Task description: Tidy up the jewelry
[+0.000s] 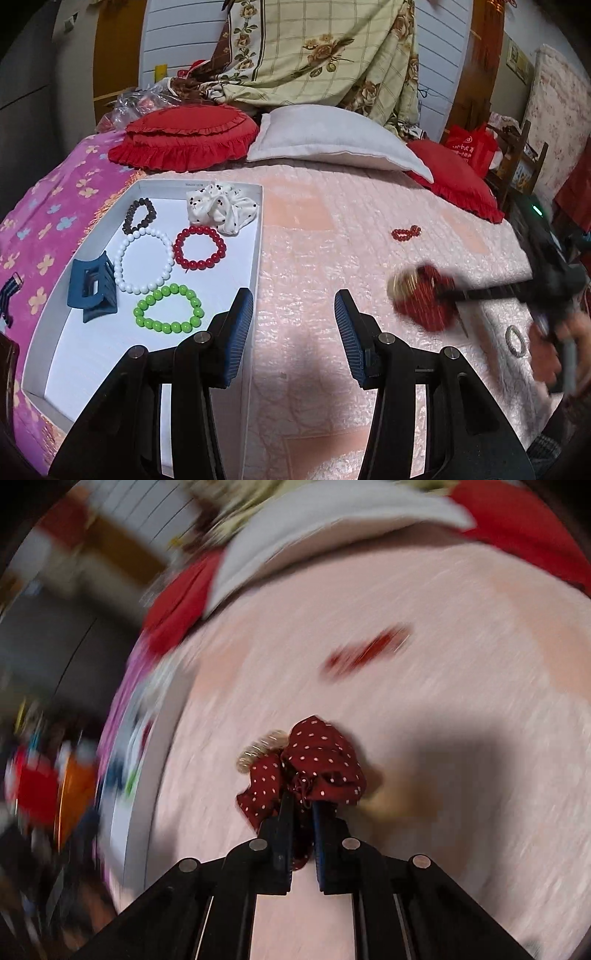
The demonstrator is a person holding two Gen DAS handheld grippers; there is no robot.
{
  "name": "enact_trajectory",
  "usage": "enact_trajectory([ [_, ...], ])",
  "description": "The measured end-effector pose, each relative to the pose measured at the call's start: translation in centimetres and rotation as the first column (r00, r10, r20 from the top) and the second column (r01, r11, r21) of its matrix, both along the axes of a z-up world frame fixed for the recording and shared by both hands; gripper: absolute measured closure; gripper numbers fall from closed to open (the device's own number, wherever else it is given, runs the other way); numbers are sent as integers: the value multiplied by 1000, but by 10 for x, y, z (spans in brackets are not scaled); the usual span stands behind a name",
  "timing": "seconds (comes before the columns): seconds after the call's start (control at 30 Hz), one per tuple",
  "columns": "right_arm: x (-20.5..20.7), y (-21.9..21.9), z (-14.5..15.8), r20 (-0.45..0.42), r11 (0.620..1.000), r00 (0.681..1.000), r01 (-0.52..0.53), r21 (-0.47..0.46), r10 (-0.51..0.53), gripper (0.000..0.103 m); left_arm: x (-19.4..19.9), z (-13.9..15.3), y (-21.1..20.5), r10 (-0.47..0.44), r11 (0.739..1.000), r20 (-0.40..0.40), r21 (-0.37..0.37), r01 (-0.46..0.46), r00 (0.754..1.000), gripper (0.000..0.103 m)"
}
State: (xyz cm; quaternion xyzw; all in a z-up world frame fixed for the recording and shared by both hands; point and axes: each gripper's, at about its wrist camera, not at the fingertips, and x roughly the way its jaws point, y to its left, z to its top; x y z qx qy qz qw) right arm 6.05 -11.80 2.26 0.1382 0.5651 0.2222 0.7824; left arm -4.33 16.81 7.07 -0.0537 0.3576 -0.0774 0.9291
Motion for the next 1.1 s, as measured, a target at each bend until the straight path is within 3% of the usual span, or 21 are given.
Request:
enact_trajectory([
  [0.13,-46,10,4,58,978,997,-39,-203,52,94,-3,1,1,-20,999,-10,-26,19,1000,58],
  [0.2,-59,6,12,103,957,994,-12,-289,43,84,-5,2,0,-47,997,-23,-61,46,999,58],
  [0.3,-71,-19,28,153,963,988,73,-259,-33,56,-11,3,-5,-65,995,-26,-75,63,998,58],
  [0.5,-107,-65,52,211,957,968,184,-226,-136,56,-23,-6,-20,-69,994,-80,-96,62,994,58],
  [0.83,-144,-105,50,231,967,948,242,-85,-217,55,-81,-9,-45,-80,989,-136,-133,62,987,58],
  [0.97,-153,-99,42,247,975,951,209,-69,-186,55,-94,-1,-54,-22,999,-140,-51,15,990,58],
  [1.1,-166,-93,40,299,978,943,183,-103,-146,55,-107,10,-64,72,995,-87,71,-66,994,58],
])
